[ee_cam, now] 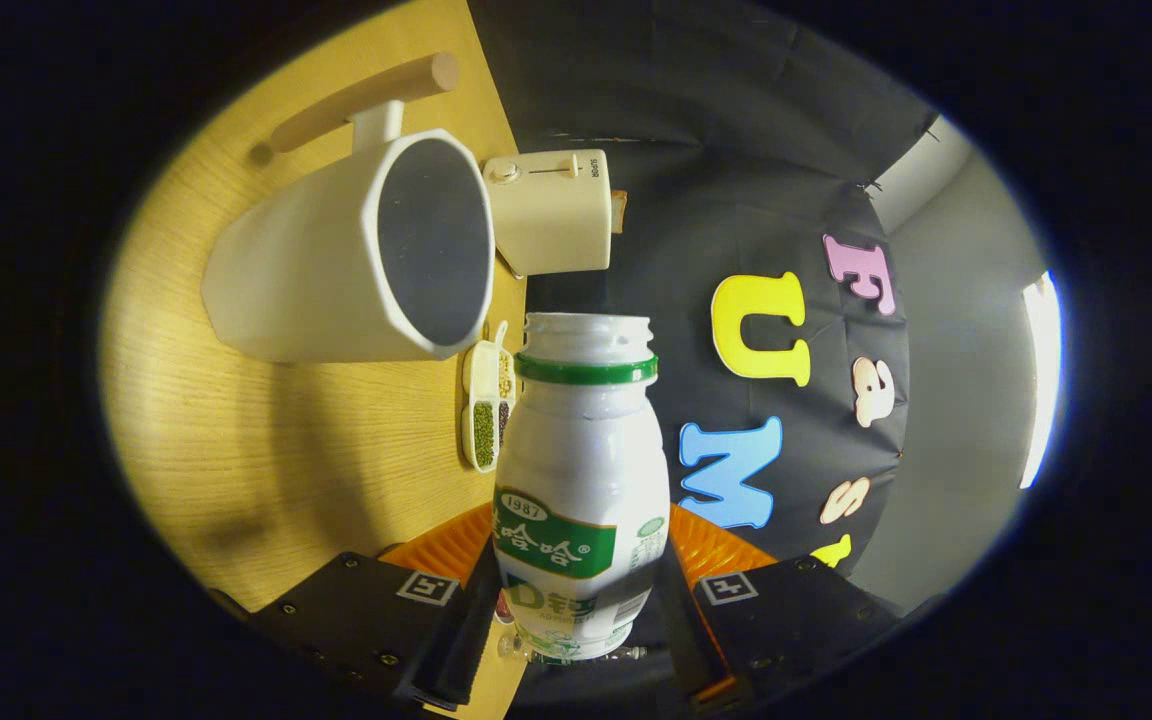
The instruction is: Take the bottle from table, then pour the juice into the cup, finally place the bottle on the coaster
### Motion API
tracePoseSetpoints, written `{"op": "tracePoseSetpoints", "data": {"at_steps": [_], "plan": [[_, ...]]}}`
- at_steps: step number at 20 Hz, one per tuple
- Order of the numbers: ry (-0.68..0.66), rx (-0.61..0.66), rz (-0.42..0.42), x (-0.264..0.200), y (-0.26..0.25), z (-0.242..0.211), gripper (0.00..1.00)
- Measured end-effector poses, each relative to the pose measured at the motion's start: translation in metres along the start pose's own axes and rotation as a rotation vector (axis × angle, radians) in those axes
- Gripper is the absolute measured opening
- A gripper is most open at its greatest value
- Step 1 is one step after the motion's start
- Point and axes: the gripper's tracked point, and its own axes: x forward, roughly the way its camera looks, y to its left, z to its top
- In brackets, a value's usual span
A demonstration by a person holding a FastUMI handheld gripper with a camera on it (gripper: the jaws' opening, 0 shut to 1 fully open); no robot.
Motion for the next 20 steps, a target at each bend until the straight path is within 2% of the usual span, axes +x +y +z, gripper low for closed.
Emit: {"op": "tracePoseSetpoints", "data": {"at_steps": [5, 20], "plan": [[-0.008, -0.089, -0.039, 0.001, -0.009, 0.004, 0.73], [-0.025, -0.190, -0.070, 0.002, -0.013, 0.010, 0.73]]}}
